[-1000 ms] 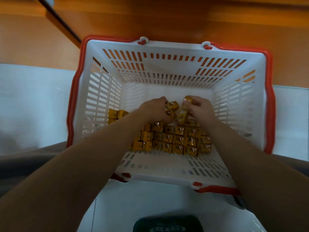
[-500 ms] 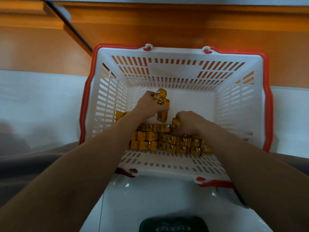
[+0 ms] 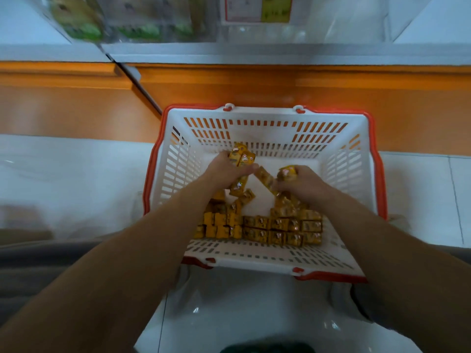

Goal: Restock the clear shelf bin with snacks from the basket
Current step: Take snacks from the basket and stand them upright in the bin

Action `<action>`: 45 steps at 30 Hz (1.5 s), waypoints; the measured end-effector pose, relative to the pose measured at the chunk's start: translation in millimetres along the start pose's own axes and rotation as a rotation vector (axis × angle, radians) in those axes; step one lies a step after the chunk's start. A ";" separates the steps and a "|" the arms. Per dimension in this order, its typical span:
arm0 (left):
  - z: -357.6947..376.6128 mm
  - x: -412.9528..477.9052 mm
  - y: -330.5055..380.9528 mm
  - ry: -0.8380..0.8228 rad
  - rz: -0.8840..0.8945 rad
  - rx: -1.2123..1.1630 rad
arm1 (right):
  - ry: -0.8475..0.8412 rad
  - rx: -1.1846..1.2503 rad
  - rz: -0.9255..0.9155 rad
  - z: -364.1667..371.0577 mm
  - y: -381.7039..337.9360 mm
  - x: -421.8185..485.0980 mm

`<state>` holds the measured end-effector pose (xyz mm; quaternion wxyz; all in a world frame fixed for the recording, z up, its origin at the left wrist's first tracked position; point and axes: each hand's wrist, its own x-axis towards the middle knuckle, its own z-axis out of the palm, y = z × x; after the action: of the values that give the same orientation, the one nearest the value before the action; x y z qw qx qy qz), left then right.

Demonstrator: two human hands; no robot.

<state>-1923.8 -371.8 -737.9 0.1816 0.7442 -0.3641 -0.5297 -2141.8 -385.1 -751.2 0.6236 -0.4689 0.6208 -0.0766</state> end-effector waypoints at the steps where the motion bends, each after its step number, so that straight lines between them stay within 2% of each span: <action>1: -2.9 -8.0 7.5 0.001 0.005 -0.039 | 0.027 0.166 -0.010 -5.4 -12.0 -9.9; 3: -7.2 -26.5 25.9 -0.014 0.028 -0.141 | 0.026 0.384 -0.066 -15.7 -36.1 -31.1; 6: -16.3 -58.0 59.9 -0.049 0.038 -0.303 | -0.031 0.514 -0.161 -28.4 -73.6 -63.8; 13: -55.7 -148.2 146.2 -0.175 0.159 -0.529 | -0.148 0.563 -0.354 -55.4 -155.7 -155.6; 21: -78.4 -217.7 190.4 -0.096 0.416 -0.650 | -0.136 0.552 -0.548 -66.6 -196.7 -217.7; 26: -82.2 -213.9 198.9 -0.011 0.472 -0.648 | -0.045 0.490 -0.545 -57.6 -212.9 -210.1; 30: -91.1 -201.5 208.7 0.038 0.497 -0.644 | -0.061 0.487 -0.525 -57.6 -228.9 -203.6; 36: -107.9 -193.5 223.4 0.064 0.491 -0.681 | -0.370 0.924 -0.405 -68.0 -253.8 -203.2; 40: -119.1 -193.2 226.3 0.069 0.478 -0.706 | -0.311 0.915 -0.438 -68.0 -262.2 -197.6; 45: -136.9 -193.4 225.2 0.131 0.482 -0.716 | -0.066 0.656 -0.486 -73.5 -269.6 -191.5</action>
<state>-1910.0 -396.2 -412.2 0.5694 0.5601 -0.3084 -0.5166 -2114.4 -439.2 -418.0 0.7235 -0.3803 0.4142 -0.4004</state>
